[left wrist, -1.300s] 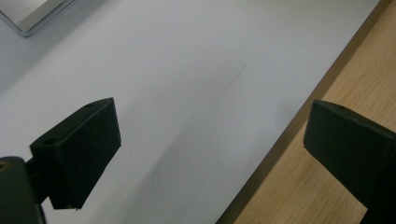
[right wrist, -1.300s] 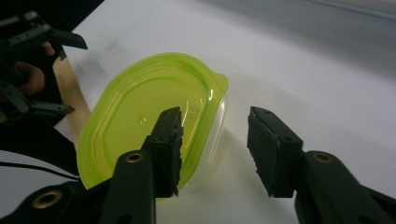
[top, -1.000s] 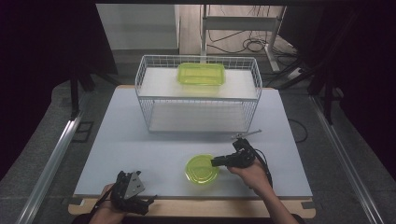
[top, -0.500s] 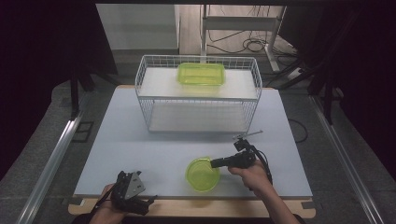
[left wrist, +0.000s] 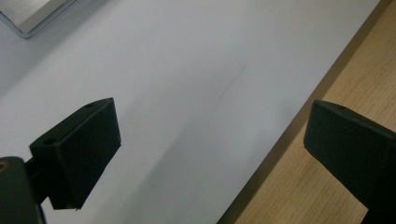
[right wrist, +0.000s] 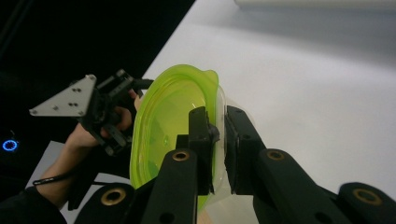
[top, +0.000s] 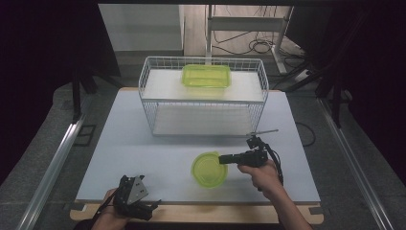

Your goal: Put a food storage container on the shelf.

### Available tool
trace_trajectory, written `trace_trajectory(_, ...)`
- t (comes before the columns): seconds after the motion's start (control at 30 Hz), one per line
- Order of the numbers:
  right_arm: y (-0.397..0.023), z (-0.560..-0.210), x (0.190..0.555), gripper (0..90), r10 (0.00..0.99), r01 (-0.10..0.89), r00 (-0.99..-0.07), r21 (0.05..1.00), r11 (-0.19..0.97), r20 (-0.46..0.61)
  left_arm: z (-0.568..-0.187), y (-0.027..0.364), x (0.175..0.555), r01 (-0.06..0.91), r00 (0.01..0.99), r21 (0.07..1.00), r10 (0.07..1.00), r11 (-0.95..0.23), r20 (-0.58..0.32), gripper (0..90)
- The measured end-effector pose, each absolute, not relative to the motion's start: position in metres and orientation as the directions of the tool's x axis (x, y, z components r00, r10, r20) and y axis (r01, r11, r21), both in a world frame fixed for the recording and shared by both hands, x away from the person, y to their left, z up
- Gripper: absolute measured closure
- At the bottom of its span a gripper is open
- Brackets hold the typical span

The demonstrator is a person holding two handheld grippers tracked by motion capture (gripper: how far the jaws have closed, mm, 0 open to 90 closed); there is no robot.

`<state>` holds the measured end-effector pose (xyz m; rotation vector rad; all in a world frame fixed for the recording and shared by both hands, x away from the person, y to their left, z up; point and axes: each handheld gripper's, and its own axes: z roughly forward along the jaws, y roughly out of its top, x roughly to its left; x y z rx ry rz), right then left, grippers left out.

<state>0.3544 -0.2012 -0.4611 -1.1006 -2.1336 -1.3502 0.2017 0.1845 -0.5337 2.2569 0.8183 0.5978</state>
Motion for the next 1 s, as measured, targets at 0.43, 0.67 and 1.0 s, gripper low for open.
trace_trajectory(0.43,-0.203,-0.413,0.365,81.8,0.393,0.742,-0.656,0.647,0.176,0.645,-0.533,0.185,0.202,0.388,0.699,0.707,0.689,-0.591,0.192,3.8)
trace_trajectory(0.67,-0.202,-0.385,0.375,81.8,0.396,0.72,-0.671,0.68,0.143,0.627,-0.533,0.185,0.202,0.388,0.7,0.707,0.688,-0.592,0.192,3.9)
trace_trajectory(1.0,-0.197,-0.347,0.391,81.8,0.398,0.686,-0.688,0.722,0.087,0.607,-0.534,0.185,0.202,0.388,0.7,0.707,0.688,-0.591,0.191,3.9)
